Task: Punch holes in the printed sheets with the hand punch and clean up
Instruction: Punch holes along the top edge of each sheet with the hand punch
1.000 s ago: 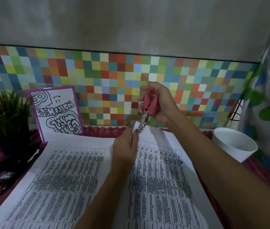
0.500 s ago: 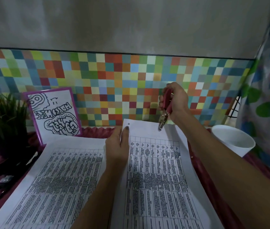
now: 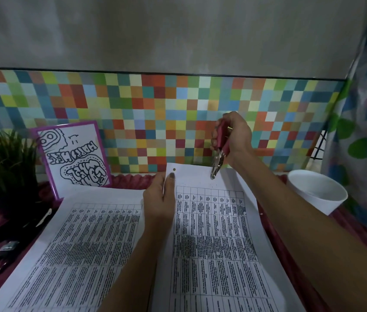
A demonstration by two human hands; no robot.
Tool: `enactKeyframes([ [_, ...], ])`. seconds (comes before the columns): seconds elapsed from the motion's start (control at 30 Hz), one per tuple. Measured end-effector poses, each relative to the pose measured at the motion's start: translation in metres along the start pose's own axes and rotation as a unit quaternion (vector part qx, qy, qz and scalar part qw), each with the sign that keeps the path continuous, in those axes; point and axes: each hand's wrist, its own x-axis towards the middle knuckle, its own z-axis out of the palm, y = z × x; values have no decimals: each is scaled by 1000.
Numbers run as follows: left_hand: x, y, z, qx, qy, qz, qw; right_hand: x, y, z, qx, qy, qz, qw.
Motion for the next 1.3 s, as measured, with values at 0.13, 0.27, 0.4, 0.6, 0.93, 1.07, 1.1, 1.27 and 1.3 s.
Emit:
enactKeyframes([
  [0.13,-1,4,0,0,-3,0,1000,0,1,2,5,0,2,1000],
  [0.27,-1,5,0,-7,-9,6,1000,-2,1,2,11,21,-4,1000],
  [0.4,-1,4,0,-47,-21,-44,998,-4,0,3,10,26,-11,1000],
  [0.6,16,7,-9,-118,-123,-279,945,-9,-3,8,21,-4,-10,1000],
  [0.93,10,11,-2,-52,-51,-213,974,-13,-8,-1,-71,-150,6,986],
  [1.07,11,6,0,-37,-44,-215,975,-12,-7,-3,-68,-146,-21,987],
  [1.1,11,5,1,-36,-37,-214,975,-13,-6,-3,-53,-152,-17,987],
  [1.27,9,6,3,-20,-23,-237,971,-25,4,3,-88,-215,-62,971],
  [1.3,9,6,3,-18,-21,-238,971,-26,4,3,-97,-219,-74,968],
])
